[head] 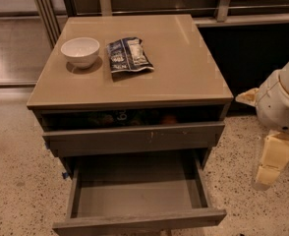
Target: Close middle drawer
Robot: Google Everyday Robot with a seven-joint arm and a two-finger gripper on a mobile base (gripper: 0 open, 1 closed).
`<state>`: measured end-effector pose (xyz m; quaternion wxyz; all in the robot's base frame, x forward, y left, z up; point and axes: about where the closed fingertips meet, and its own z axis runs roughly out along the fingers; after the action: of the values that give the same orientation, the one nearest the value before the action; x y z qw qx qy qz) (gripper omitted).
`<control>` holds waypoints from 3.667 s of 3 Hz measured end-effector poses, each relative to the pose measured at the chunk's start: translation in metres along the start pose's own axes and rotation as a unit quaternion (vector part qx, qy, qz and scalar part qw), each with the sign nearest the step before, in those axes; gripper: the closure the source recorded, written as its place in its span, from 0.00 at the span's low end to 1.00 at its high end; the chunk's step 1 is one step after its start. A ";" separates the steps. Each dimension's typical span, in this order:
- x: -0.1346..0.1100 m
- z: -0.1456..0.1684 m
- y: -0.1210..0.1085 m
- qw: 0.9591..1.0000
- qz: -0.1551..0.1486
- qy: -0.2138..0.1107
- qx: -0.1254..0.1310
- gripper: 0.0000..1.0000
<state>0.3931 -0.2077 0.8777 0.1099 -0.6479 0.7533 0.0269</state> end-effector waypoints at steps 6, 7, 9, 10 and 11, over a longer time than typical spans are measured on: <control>0.017 0.064 0.049 0.998 -0.028 0.015 -0.058 0.65; 0.017 0.063 0.049 0.998 -0.028 0.015 -0.058 0.96; 0.018 0.080 0.055 0.997 -0.030 0.014 -0.071 1.00; 0.022 0.104 0.065 0.995 -0.030 0.017 -0.093 1.00; 0.029 0.135 0.081 0.992 -0.030 0.021 -0.123 1.00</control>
Offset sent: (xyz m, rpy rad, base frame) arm -0.0614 0.0042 -0.1061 -0.0338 0.1623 0.1160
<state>0.3277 -0.1985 0.7317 0.0143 -0.6792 0.7266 0.1028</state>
